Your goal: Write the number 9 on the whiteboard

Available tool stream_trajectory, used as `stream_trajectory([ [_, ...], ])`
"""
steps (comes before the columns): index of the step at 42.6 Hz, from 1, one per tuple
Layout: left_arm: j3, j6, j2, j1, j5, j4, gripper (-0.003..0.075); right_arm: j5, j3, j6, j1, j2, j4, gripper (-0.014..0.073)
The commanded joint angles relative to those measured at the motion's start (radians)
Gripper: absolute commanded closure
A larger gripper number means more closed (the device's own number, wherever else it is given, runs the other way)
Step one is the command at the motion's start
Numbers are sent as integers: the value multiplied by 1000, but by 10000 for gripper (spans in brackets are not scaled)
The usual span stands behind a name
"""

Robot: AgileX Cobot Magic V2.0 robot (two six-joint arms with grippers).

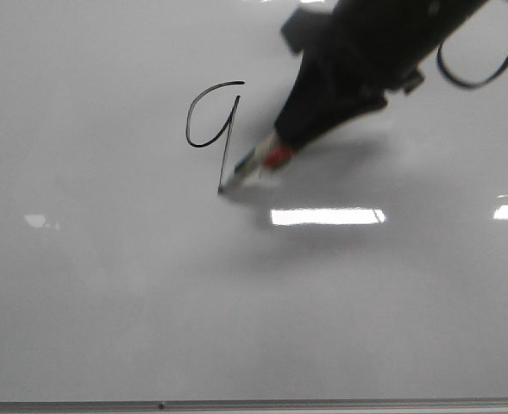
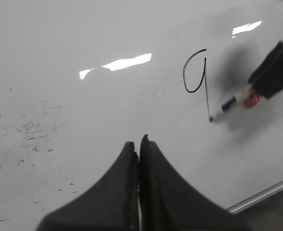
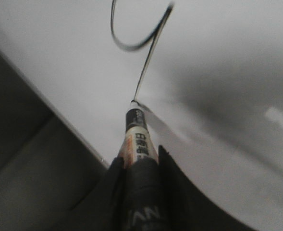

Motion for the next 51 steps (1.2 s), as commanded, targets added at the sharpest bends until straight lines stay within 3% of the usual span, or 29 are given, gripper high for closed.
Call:
stream_trajectory([
  [1, -28, -12, 7, 2, -65, -36, 739, -120, 18, -16, 21, 18, 3, 664],
  [7, -28, -12, 7, 2, -65, -36, 739, -65, 20, -22, 31, -23, 5, 664],
  [16, -39, 27, 33, 2, 37, -40, 718, 169, 9, -197, 31, -249, 4, 664],
  [19, -66, 104, 87, 0, 116, -51, 634, 220, -9, -285, 31, -297, 4, 664],
  [24, -125, 299, 206, -14, 200, -156, 398, 282, -39, -412, 31, -344, 5, 664],
  [27, -159, 418, 275, -58, 222, -208, 317, 312, -48, -439, 36, -355, 5, 664],
  [40, -283, 414, 580, -511, 134, -22, 325, 286, -49, -470, 238, -359, -3, 664],
  [45, -306, 413, 638, -596, 129, -20, 362, 254, -49, -470, 306, -359, -8, 664],
  [51, -311, 413, 657, -605, 124, -20, 408, 254, -49, -470, 334, -359, -8, 664],
])
